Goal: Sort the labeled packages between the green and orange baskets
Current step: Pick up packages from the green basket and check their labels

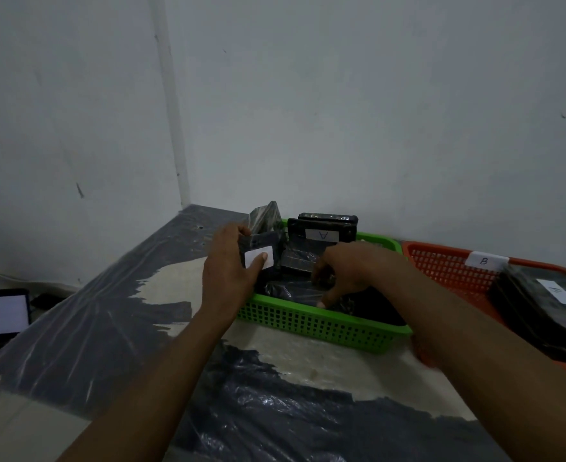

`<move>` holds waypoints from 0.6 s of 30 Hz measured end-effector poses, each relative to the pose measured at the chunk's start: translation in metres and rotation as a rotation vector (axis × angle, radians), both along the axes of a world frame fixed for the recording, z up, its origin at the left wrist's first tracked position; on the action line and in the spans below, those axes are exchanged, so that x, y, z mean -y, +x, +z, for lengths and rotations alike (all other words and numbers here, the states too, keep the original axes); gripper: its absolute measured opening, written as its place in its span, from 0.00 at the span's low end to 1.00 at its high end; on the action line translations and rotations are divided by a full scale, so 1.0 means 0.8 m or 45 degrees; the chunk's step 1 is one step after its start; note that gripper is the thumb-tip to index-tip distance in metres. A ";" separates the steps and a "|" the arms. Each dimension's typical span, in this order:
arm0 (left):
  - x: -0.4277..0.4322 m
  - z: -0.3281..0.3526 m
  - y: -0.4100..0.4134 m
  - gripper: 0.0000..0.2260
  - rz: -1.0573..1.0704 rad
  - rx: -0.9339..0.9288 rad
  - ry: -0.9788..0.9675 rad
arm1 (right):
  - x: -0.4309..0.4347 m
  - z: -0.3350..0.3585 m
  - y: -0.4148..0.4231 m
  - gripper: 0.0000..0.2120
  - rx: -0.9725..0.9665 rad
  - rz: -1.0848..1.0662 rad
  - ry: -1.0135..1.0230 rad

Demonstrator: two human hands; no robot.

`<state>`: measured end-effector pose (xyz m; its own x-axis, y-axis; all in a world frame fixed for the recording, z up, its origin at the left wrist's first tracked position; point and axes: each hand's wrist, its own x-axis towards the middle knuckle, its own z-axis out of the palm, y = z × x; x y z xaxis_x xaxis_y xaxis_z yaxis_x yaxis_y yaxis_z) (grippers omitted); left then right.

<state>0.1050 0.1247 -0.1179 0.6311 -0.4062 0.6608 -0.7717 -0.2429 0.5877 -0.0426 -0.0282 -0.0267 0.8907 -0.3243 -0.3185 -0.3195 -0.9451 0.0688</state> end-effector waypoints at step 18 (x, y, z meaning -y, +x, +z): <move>0.011 0.011 0.011 0.13 -0.067 0.460 0.802 | 0.049 -0.001 -0.010 0.25 0.134 0.006 0.199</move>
<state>0.1136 0.1161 -0.1094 0.3871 -0.8020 0.4549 -0.9110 -0.4087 0.0548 -0.0502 -0.0672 -0.0272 0.9233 -0.2738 -0.2693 -0.3124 -0.9433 -0.1124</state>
